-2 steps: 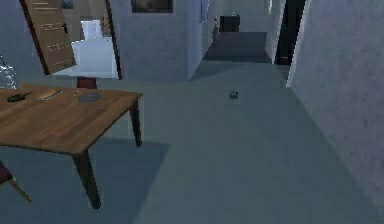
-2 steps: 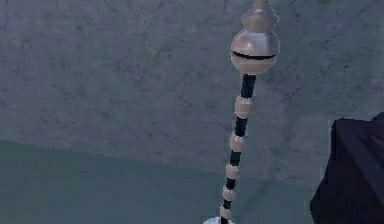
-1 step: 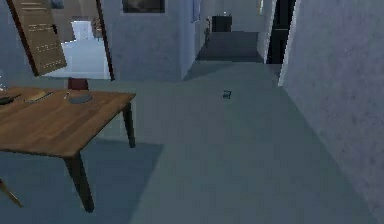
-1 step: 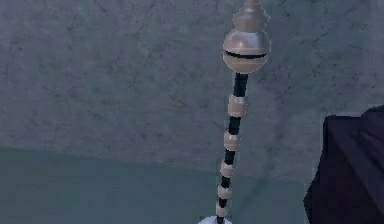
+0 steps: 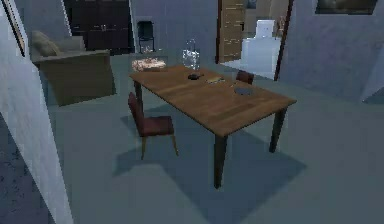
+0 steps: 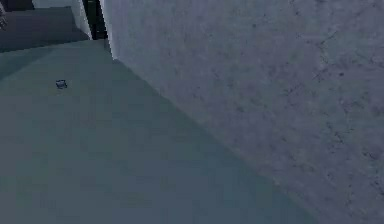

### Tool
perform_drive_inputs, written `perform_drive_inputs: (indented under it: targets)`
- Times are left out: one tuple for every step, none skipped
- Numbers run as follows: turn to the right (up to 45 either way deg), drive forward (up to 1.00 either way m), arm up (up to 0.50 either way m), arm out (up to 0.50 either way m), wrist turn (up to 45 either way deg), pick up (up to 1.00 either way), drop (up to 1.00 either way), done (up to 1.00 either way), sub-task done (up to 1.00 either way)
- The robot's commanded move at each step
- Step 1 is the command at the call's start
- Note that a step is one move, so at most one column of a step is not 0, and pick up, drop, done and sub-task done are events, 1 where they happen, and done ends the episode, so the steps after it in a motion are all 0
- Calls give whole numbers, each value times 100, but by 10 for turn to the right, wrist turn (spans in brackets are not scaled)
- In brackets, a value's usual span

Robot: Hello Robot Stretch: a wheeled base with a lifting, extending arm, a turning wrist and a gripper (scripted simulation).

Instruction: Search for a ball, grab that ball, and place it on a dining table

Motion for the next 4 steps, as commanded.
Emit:
perform_drive_inputs:
  targets:
    - [-210, 0, 0, 0, 0, 0, 0, 0, 0]
    - [0, 20, 0, 0, 0, 0, 0, 0, 0]
    - [450, 0, 0, 0, 0, 0, 0, 0, 0]
    - [240, 0, 0, 0, 0, 0, 0, 0, 0]
